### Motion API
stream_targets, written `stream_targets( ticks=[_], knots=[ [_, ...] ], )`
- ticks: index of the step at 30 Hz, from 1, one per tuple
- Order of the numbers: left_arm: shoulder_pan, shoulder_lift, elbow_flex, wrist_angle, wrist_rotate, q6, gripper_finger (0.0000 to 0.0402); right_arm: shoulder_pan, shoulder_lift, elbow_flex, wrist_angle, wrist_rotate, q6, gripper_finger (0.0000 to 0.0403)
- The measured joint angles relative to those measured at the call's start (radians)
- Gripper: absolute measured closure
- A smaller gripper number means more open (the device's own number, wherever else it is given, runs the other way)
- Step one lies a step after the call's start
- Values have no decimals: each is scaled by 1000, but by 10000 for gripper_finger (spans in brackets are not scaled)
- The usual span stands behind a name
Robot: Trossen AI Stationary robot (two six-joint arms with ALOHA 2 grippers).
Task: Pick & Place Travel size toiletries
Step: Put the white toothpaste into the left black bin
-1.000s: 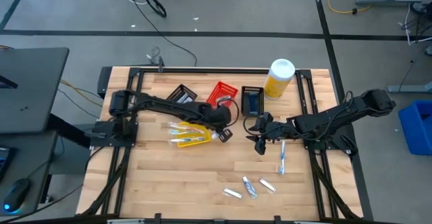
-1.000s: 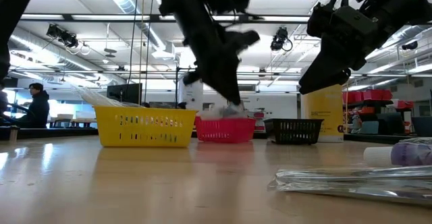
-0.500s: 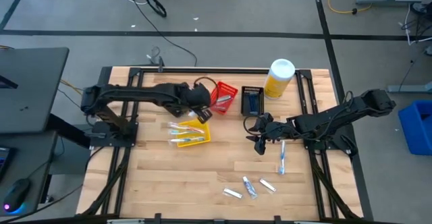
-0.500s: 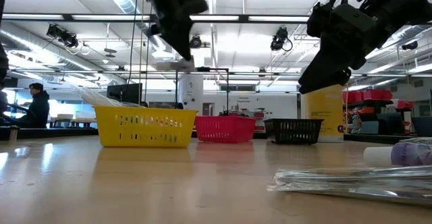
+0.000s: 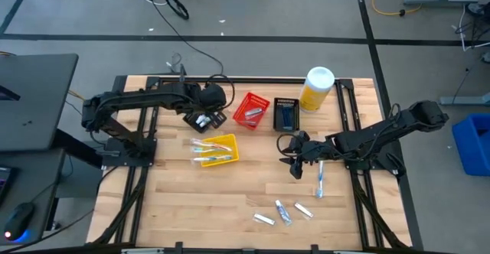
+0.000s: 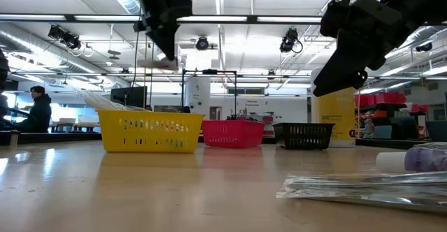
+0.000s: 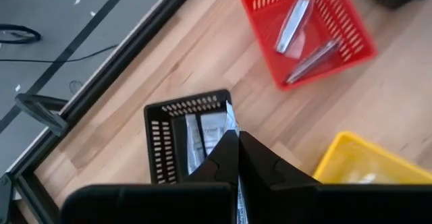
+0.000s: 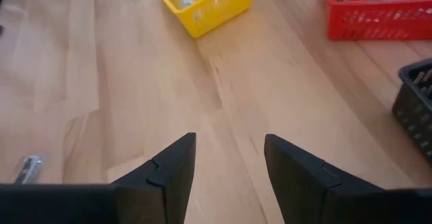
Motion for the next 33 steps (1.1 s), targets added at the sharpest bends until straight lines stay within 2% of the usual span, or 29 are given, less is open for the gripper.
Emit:
stream_targets(
  ticks=[6,12,15,20,33],
  knots=[
    [75,-59,-211,123,97,34,399,35,0,0,-5,1,41,220],
    [194,-201,-442,339,227,41,399,57,0,0,1,2,52,221],
    [235,-261,-516,439,238,55,400,57,0,0,7,32,52,221],
    [269,-297,-600,464,245,62,400,57,0,0,27,45,51,222],
    [283,-265,-772,785,216,119,401,56,0,0,29,47,49,223]
  ],
)
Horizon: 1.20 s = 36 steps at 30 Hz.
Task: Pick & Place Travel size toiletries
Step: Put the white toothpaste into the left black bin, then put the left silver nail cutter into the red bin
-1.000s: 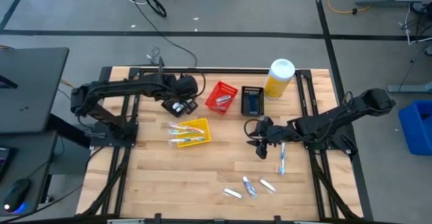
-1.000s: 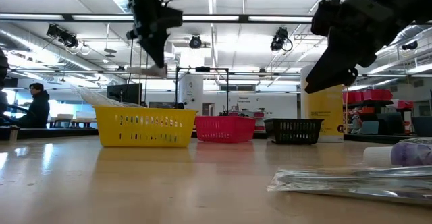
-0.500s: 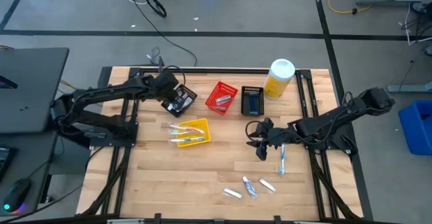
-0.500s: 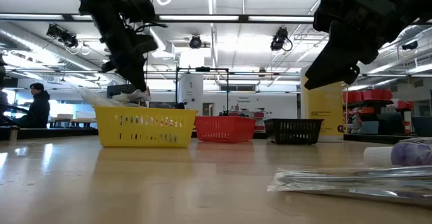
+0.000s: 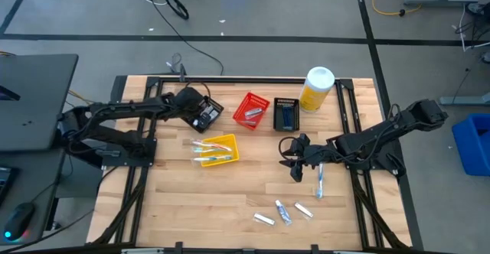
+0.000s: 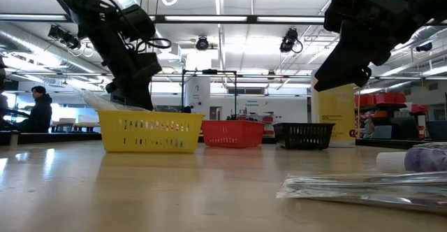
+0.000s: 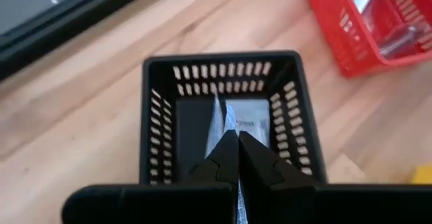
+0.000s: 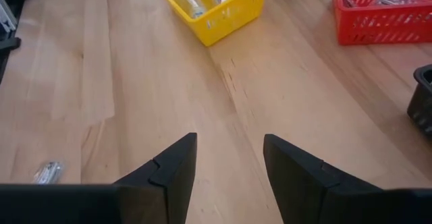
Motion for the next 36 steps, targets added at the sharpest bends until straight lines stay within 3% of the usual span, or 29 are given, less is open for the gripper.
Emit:
stream_targets(
  ticks=[3,13,23,29,36],
  knots=[
    [11,-2,-38,71,-7,23,398,0,0,0,3,3,0,222],
    [20,-1,-96,75,-38,-3,387,0,0,0,4,16,0,223],
    [19,-4,-96,144,-37,4,312,0,0,0,4,16,0,209],
    [-6,-9,-28,147,-13,2,293,1,0,0,7,-21,0,201],
    [-96,-9,75,149,44,1,306,48,1,0,75,-18,-8,204]
  ],
)
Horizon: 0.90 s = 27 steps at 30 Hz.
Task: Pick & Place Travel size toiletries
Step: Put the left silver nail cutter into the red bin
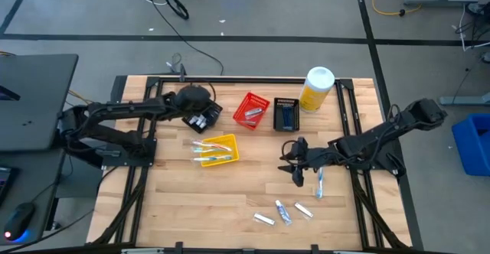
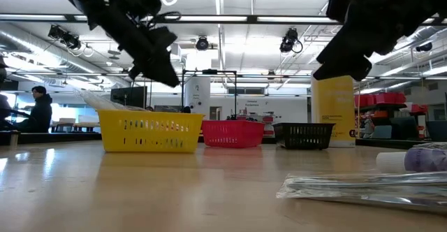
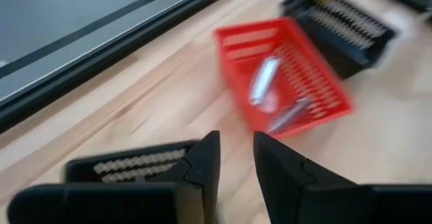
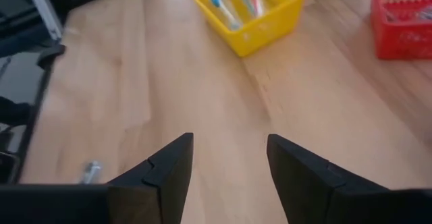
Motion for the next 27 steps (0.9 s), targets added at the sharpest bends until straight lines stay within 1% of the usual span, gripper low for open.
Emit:
stream_targets(
  ticks=[3,6,9,12,16,19,23,27],
  knots=[
    [-52,0,26,10,0,-12,314,38,13,0,39,54,0,205],
    [-114,0,29,67,0,-42,321,78,56,0,98,110,6,206],
    [-180,0,29,128,-14,-55,326,112,123,0,159,113,21,206],
    [-248,0,29,167,-64,-51,330,147,197,3,234,113,26,206],
    [-330,0,29,162,-117,-61,330,191,293,84,238,120,24,206],
    [-386,0,29,164,-156,-64,331,220,369,160,207,101,8,206],
    [-445,0,29,162,-215,-101,331,254,464,284,85,79,26,207],
    [-488,0,29,162,-228,-135,331,288,560,417,-28,35,34,208]
  ],
)
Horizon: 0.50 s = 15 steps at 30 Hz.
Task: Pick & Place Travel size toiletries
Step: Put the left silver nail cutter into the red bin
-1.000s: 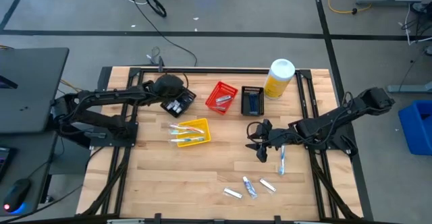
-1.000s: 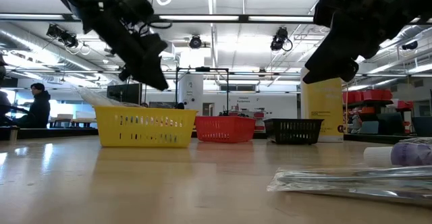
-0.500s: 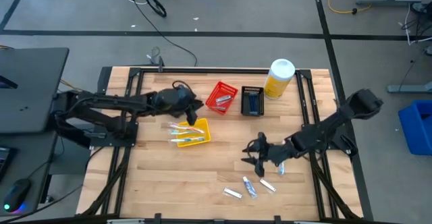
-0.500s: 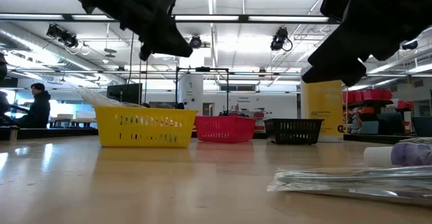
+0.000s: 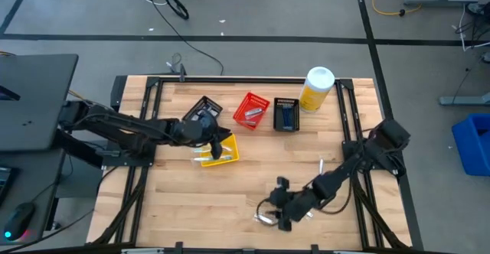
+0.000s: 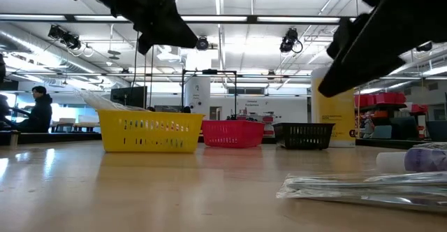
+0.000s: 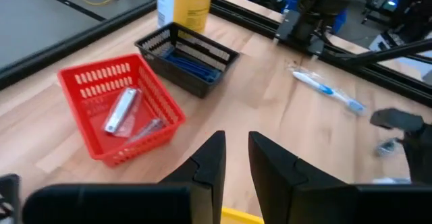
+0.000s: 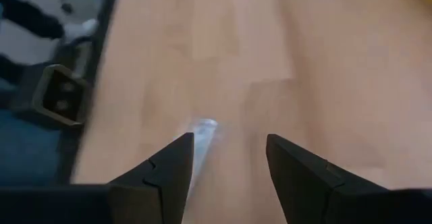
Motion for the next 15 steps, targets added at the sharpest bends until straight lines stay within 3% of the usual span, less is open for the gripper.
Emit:
stream_targets(
  ticks=[4,15],
  knots=[
    [-44,0,0,0,-19,-38,331,22,56,89,-72,-23,20,208],
    [-152,0,0,10,-121,-59,331,71,175,120,-96,-37,169,212]
  ],
)
